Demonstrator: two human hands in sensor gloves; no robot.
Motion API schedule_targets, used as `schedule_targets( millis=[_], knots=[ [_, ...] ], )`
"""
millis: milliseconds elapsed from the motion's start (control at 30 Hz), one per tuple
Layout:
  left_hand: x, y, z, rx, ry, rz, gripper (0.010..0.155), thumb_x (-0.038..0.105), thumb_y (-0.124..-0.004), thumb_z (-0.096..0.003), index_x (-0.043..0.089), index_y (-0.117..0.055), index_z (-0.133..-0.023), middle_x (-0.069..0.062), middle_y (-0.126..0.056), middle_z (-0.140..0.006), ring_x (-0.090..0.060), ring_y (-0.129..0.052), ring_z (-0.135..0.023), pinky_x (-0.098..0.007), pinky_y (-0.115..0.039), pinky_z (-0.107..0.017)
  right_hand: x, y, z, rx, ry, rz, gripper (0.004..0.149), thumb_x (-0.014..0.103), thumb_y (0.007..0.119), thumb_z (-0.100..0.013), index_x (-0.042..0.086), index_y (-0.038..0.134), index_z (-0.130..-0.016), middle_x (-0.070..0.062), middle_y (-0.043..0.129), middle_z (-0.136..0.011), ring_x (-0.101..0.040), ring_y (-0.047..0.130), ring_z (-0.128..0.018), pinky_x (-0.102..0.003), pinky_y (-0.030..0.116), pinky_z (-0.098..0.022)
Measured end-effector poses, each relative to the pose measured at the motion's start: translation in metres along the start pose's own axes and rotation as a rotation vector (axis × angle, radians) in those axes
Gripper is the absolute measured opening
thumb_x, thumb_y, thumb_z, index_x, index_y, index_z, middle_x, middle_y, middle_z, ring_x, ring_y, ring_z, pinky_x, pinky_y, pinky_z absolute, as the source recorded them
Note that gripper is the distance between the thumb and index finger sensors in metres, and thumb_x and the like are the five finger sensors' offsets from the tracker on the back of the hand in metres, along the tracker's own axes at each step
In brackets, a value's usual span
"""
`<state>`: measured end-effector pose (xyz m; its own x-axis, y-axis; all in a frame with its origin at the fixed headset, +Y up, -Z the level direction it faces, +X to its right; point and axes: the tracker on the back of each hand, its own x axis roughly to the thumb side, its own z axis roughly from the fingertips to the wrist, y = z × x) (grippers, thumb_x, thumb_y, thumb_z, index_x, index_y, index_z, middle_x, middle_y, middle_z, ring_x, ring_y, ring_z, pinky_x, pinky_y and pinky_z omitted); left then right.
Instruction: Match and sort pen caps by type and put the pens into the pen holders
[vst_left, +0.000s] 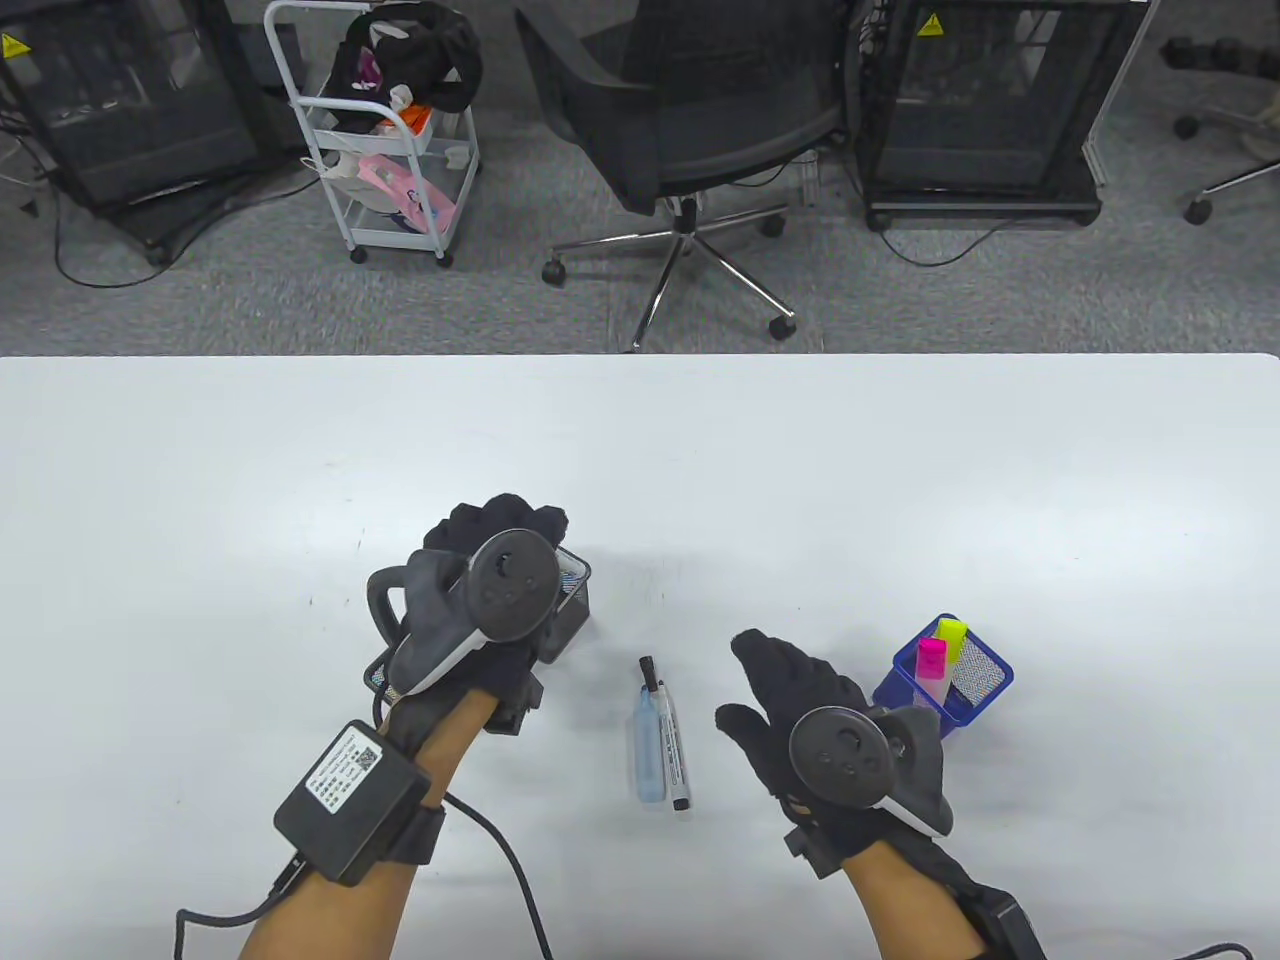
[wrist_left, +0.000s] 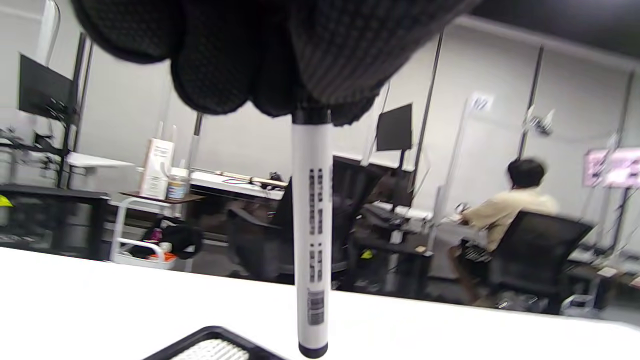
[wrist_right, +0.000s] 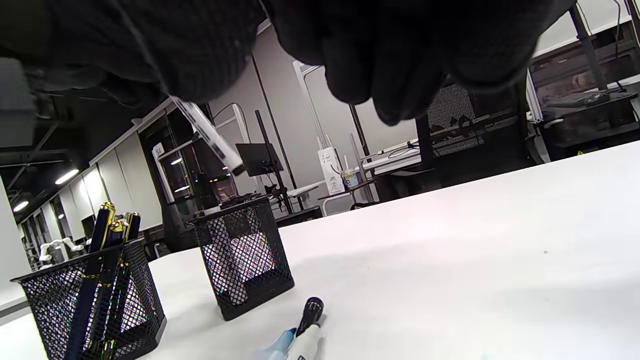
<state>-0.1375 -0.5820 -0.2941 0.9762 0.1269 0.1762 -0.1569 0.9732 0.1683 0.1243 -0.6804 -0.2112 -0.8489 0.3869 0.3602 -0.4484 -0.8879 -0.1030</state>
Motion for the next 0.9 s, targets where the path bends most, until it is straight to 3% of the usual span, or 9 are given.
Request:
schedule_targets(
  millis=[300, 500, 767, 900],
  knots=[
    [0.021, -0.045, -0.018, -0.166, 0.004, -0.266, 0.039, 0.021, -0.082, -0.0488, 0.021, -0.089, -0.088, -0.016, -0.087, -0.095, -0.04, -0.087, -0.079, -0.071, -0.062, -0.066, -0.005, -0.003, 0.0, 0.0, 0.013, -0.002, 0.07, 0.044, 0.083, -0.044, 0.01, 0.061, -0.101, -0.023, 0.078, -0.094, -0.041, 0.091, -0.078, -0.055, 0.08, -0.055],
    [0.021, -0.069, -0.022, -0.262, 0.011, -0.282, 0.04, 0.023, -0.08, -0.049, 0.022, -0.089, -0.088, -0.018, -0.09, -0.093, -0.04, -0.088, -0.079, -0.073, -0.061, -0.065, -0.006, -0.003, 0.0, -0.001, 0.011, 0.004, 0.07, 0.044, 0.084, -0.044, 0.01, 0.06, -0.101, -0.023, 0.078, -0.094, -0.041, 0.091, -0.078, -0.055, 0.08, -0.055],
    [0.018, -0.075, -0.021, -0.287, 0.019, -0.266, 0.041, 0.025, -0.079, -0.0491, 0.022, -0.088, -0.089, -0.019, -0.091, -0.093, -0.041, -0.088, -0.08, -0.073, -0.06, -0.065, -0.006, -0.004, 0.001, 0.009, 0.013, 0.005, 0.07, 0.044, 0.084, -0.044, 0.01, 0.06, -0.101, -0.023, 0.078, -0.094, -0.041, 0.091, -0.078, -0.055, 0.08, -0.056],
    [0.018, -0.058, -0.013, -0.225, -0.01, -0.227, 0.043, 0.026, -0.078, -0.0492, 0.022, -0.085, -0.092, -0.02, -0.086, -0.097, -0.043, -0.085, -0.083, -0.073, -0.06, -0.065, -0.005, -0.004, 0.001, 0.01, 0.011, 0.006, 0.071, 0.044, 0.084, -0.044, 0.01, 0.06, -0.101, -0.023, 0.078, -0.094, -0.041, 0.091, -0.078, -0.055, 0.08, -0.056]
  ],
)
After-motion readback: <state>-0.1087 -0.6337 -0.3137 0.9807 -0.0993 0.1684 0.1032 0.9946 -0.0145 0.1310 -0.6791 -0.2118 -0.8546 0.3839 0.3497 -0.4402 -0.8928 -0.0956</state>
